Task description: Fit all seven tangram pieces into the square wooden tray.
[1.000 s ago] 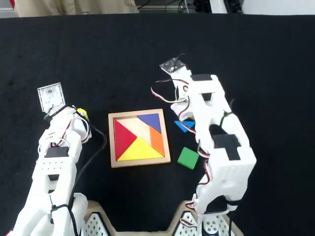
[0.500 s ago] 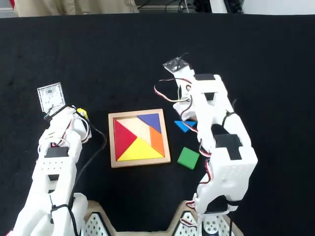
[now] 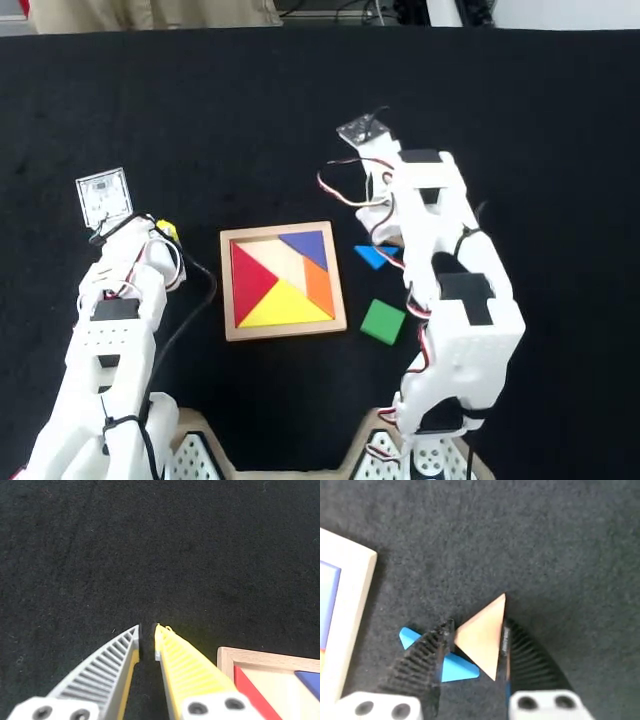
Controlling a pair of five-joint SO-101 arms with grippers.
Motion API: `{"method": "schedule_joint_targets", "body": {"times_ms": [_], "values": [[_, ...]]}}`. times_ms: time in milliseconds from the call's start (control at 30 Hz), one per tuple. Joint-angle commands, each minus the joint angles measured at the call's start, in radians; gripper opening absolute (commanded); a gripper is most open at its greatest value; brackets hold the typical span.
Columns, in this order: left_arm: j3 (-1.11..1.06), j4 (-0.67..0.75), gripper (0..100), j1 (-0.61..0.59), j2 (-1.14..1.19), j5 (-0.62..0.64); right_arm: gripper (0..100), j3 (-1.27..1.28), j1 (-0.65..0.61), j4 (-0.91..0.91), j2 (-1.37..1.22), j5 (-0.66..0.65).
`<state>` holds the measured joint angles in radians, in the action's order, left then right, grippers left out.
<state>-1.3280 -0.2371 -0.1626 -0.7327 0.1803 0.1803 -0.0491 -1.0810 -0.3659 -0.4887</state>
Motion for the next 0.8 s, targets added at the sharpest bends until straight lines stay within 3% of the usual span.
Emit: {"method": "schedule_joint_targets", "body": {"times_ms": [0, 133, 367, 600, 767], "values": [[0.005, 0.02, 7, 0.01, -0.025, -0.011, 7.5, -0.053, 0.008, -0.069, 0.116, 0.012], [0.005, 0.02, 7, 0.01, -0.025, -0.011, 7.5, -0.081, -0.023, -0.193, 0.272, 0.049], [0.005, 0.017, 7, 0.01, -0.025, -0.011, 7.4, 0.051, -0.21, -0.245, 0.498, 0.296], [-0.005, 0.02, 7, 0.01, -0.025, -0.011, 7.4, 0.188, -0.431, -0.181, 0.532, 0.66], [-0.004, 0.02, 7, 0.01, -0.025, -0.011, 7.4, 0.259, -0.493, -0.037, 0.498, 0.824]]}}
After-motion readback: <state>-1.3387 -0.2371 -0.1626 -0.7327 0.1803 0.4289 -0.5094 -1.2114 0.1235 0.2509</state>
